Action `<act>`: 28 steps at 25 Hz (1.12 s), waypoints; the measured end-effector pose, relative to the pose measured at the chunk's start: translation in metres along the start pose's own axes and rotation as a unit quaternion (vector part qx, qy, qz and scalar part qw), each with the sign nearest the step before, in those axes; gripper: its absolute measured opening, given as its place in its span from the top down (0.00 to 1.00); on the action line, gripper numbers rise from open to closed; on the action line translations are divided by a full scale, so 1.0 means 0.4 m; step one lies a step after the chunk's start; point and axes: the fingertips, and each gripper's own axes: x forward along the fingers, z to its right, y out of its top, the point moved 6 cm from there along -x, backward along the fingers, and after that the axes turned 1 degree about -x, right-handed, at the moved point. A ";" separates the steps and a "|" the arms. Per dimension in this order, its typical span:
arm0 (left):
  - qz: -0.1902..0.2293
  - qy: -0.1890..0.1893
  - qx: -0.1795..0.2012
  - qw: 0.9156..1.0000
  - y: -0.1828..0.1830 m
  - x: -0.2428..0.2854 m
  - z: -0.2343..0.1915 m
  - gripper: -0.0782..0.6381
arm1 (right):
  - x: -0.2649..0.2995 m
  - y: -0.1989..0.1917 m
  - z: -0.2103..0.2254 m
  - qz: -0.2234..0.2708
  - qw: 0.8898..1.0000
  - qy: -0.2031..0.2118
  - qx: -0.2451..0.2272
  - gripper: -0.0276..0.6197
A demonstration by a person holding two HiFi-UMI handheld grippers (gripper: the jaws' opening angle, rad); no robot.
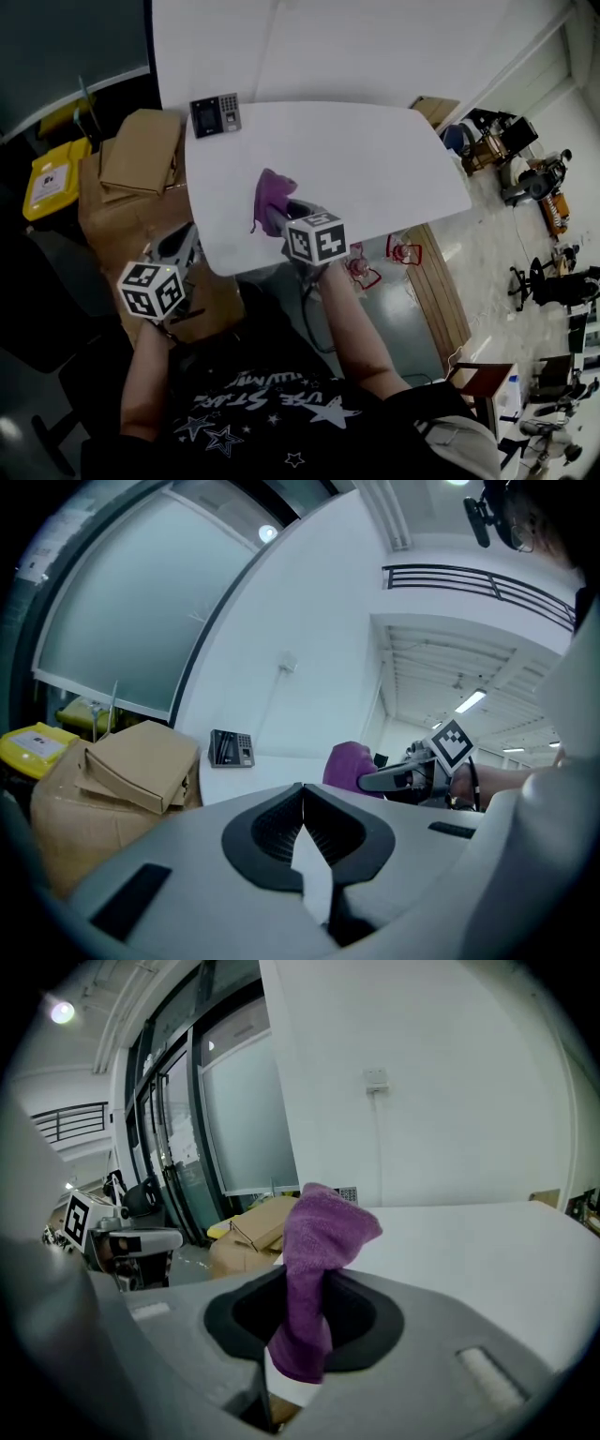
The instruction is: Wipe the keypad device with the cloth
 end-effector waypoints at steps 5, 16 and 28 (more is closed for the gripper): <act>-0.002 -0.021 0.000 1.000 -0.025 -0.026 0.045 0.88 | -0.066 -0.056 -0.038 -0.010 1.000 -0.010 0.003 0.81; -0.011 -0.035 0.007 0.999 -0.060 -0.023 0.137 0.88 | -0.124 -0.127 -0.072 -0.009 1.000 0.006 0.015 0.81; -0.006 -0.048 0.022 0.999 -0.109 -0.089 0.362 0.88 | -0.325 -0.236 -0.109 -0.003 0.999 0.029 0.018 0.81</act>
